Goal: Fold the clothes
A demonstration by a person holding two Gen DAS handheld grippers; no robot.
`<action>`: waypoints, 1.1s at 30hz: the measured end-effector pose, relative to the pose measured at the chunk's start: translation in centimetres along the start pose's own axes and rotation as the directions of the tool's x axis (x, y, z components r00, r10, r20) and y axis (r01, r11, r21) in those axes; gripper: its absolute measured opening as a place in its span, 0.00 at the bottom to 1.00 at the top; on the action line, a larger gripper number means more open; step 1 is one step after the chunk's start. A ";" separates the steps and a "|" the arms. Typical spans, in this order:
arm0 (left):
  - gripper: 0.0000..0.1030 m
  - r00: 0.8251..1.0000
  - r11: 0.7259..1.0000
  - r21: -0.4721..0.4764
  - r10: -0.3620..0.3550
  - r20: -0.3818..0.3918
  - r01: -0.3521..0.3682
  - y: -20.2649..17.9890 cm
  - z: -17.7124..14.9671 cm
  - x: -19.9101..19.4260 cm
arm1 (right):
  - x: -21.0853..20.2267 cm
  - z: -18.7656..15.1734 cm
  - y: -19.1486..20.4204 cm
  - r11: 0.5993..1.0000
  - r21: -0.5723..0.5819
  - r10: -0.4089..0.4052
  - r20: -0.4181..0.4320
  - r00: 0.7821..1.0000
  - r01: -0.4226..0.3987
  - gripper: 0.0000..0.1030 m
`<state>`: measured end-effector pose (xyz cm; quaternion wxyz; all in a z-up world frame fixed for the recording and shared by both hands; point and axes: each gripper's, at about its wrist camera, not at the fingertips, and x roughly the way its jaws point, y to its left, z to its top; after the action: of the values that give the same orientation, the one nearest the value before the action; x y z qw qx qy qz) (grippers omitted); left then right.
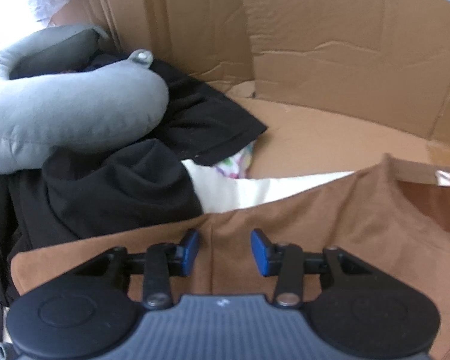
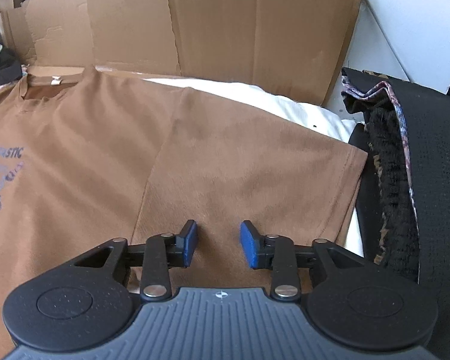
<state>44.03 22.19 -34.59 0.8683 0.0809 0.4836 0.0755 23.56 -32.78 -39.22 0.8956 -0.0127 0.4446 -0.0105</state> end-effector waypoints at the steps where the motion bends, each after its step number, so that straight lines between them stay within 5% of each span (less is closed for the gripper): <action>1: 0.29 1.000 1.000 -0.006 0.018 -0.001 -0.018 0.2 0.1 0.2 | 0.1 0.0 -0.3 1.000 0.023 -0.002 -0.009 1.000 0.002 0.45; 3: 0.16 0.999 0.999 -0.027 0.040 -0.003 -0.040 0.8 0.4 0.5 | 0.1 0.1 -0.5 0.999 0.043 -0.007 -0.022 1.000 0.008 0.47; 10: 0.15 1.000 0.997 -0.069 0.017 0.005 -0.016 2.5 1.4 0.0 | -0.1 0.8 -0.6 0.999 0.046 -0.027 -0.036 0.999 0.029 0.47; 15: 0.38 0.998 0.997 -0.071 0.011 0.059 -0.007 3.2 1.7 -2.5 | -0.6 2.6 -0.6 0.996 0.089 0.018 0.019 1.000 -0.020 0.47; 21: 0.38 0.997 0.997 -0.075 -0.002 0.076 0.008 5.2 0.2 -4.6 | 0.9 6.1 1.1 0.997 0.035 0.067 0.075 0.995 -0.070 0.47; 25: 0.38 0.997 0.996 -0.091 -0.001 0.072 0.008 7.1 -1.5 -5.3 | 2.9 8.6 1.9 0.984 0.085 0.149 0.065 0.987 -0.154 0.25; 33: 0.39 0.998 0.992 -0.118 0.049 0.031 -0.045 10.6 -3.2 -4.3 | 7.4 11.0 2.5 0.989 0.099 0.112 -0.007 0.994 -0.111 0.19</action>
<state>38.48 31.89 -30.44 0.8777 0.0424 0.4614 0.1226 36.78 -30.32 -38.57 0.8915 0.0565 0.4492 0.0174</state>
